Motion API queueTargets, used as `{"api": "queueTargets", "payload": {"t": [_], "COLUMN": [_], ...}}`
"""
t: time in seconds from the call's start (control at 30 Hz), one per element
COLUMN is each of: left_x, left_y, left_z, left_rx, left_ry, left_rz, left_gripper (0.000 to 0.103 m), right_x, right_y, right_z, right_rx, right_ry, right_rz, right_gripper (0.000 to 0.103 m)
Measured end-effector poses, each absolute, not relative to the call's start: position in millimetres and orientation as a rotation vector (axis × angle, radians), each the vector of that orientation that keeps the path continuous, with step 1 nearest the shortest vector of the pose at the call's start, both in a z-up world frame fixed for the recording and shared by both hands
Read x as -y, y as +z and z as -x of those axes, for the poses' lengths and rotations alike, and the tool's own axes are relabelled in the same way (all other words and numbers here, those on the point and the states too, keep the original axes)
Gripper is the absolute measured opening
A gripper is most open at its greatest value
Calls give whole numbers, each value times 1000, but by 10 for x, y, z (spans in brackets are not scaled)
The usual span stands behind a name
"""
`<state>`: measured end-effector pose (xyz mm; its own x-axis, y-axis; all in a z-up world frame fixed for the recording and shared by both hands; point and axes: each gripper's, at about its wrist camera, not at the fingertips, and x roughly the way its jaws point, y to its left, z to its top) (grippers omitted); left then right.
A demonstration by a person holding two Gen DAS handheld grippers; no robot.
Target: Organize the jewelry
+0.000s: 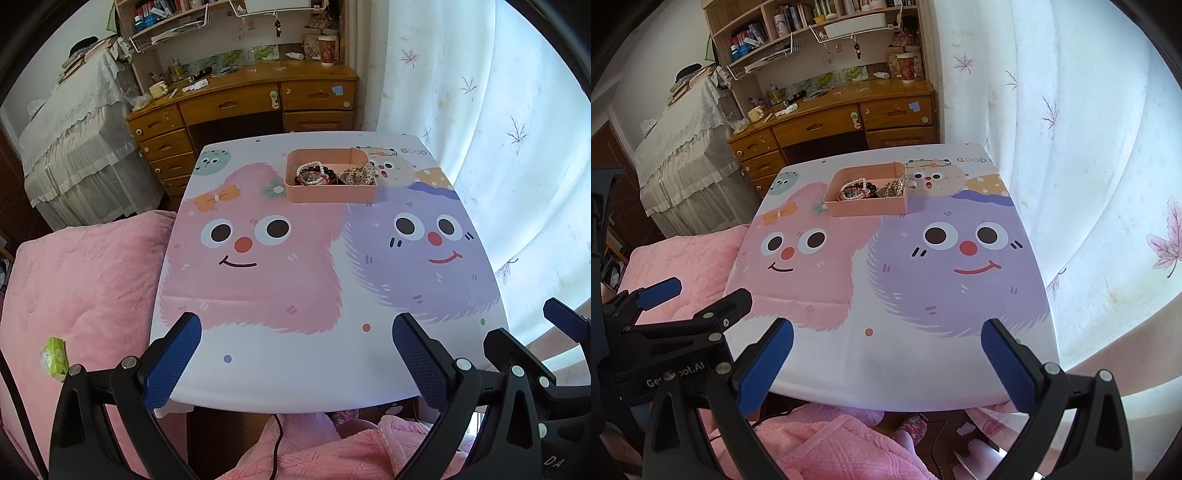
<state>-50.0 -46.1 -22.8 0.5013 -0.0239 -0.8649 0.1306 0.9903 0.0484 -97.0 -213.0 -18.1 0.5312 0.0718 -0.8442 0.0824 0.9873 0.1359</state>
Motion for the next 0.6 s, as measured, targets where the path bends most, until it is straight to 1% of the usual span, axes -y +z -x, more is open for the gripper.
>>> {"api": "queueTargets", "payload": {"t": [0.6], "left_x": [475], "left_y": [-219], "left_z": [476], "left_rx": [-1045], "left_ry": [-96], "left_rz": [-115], "left_gripper": [102], "right_x": [2172], "right_y": [-192], "right_z": [934], "right_rx": [-1012], "right_ry": [-5], "right_rz": [-166], "right_gripper": [102]}}
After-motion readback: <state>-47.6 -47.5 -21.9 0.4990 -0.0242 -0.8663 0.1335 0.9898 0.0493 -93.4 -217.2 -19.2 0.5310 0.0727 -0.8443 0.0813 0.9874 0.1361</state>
